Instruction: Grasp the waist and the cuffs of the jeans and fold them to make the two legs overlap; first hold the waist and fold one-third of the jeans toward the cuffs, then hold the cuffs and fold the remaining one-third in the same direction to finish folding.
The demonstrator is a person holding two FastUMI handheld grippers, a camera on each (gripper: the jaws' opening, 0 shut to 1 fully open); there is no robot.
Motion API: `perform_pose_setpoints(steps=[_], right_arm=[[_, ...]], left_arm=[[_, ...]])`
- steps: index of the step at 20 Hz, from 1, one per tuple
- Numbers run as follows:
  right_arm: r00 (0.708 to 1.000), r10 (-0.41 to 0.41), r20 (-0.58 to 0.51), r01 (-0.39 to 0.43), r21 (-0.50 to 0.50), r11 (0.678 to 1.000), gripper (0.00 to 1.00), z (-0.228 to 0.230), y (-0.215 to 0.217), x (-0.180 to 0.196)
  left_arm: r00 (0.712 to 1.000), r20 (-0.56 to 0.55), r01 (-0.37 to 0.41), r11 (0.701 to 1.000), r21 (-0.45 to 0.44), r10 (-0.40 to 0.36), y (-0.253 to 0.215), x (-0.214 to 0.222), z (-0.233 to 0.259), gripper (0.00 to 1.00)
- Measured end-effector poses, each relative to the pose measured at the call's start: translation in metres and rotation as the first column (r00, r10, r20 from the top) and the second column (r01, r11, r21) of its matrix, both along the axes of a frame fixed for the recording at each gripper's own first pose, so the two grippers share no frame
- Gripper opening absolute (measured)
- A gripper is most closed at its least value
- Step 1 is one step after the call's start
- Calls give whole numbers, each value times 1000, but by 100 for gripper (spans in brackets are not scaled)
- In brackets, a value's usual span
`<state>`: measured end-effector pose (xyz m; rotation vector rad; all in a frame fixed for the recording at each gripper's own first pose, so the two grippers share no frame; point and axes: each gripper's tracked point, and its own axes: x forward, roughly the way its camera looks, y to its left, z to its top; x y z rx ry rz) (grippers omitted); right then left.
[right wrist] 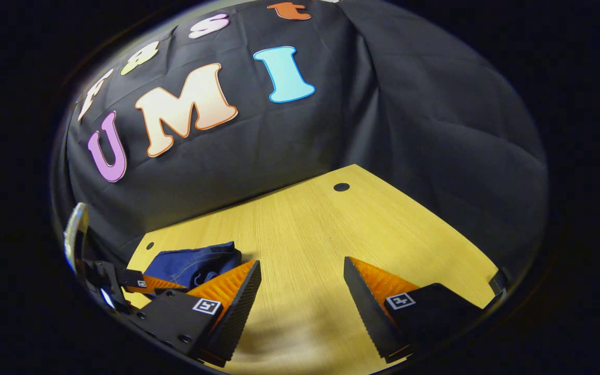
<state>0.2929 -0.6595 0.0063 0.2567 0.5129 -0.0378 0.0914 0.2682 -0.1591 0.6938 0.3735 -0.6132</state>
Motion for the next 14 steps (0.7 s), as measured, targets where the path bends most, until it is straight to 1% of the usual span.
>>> perform_pose_setpoints(steps=[2,3,4,5,6,7,8,9,10,11,12,13,14], right_arm=[[1000,0,12,0,5,1000,94,8,2,-4],[1000,3,22,-3,7,1000,98,13,5,-5],[999,9,32,-9,12,1000,94,19,9,-7],[999,18,46,-18,17,1000,94,25,14,-9],[998,26,55,-28,24,999,94,30,22,-13],[997,33,73,-35,31,999,99,38,29,-15],[994,38,101,-42,38,998,98,47,36,-18],[991,50,122,-57,48,997,98,54,47,-20],[988,69,137,-77,59,995,94,59,58,-23],[985,90,147,-100,62,993,98,62,69,-27],[982,112,153,-122,56,991,98,64,78,-31],[979,132,155,-140,47,989,98,64,86,-35],[975,148,164,-157,43,987,98,67,94,-39]], left_arm=[[999,45,-12,999,-44,14,0,-12,17,95],[997,67,-32,997,-76,37,4,-15,27,95],[993,89,-61,991,-117,72,9,-18,37,95],[987,110,-95,980,-175,115,16,-19,50,95],[980,112,-134,962,-239,165,24,-22,61,95],[969,111,-179,935,-306,221,33,-24,71,95],[956,105,-216,902,-375,272,41,-27,82,95],[944,84,-252,860,-443,319,51,-29,88,95],[933,51,-283,815,-506,356,58,-32,92,95],[924,27,-301,770,-562,381,63,-37,97,95],[911,15,-321,731,-603,413,71,-36,104,96],[898,16,-333,703,-628,440,82,-39,109,96],[878,25,-351,679,-645,478,97,-45,112,96]])
